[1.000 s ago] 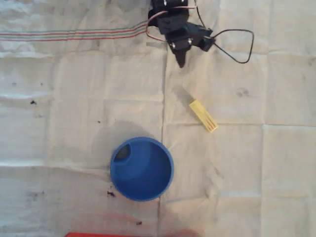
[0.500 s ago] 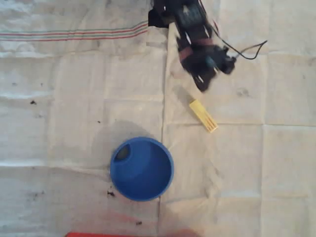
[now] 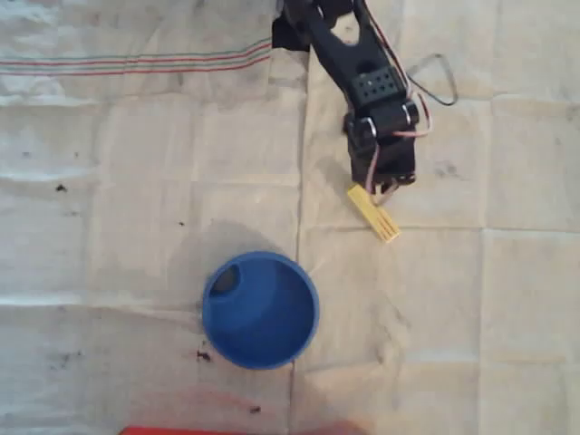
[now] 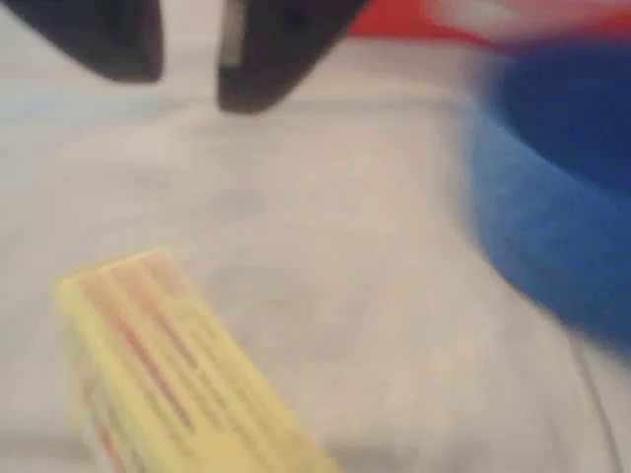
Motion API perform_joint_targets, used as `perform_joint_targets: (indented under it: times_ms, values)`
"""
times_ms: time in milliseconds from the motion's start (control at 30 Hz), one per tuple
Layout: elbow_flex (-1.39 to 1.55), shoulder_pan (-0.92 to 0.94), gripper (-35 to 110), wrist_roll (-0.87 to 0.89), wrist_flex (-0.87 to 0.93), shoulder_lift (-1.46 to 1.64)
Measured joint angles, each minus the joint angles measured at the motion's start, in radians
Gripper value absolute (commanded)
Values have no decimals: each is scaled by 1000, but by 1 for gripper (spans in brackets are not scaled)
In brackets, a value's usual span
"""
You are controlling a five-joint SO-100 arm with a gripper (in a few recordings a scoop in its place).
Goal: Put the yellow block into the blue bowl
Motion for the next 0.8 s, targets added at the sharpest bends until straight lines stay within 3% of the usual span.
perform_joint_targets:
  times_ms: [300,533,800]
  values:
    - [-46,0,8,-213,20,-81]
    - [-46,0,26,-236,20,-132]
    - [-46,14,26,-245,-21,-153]
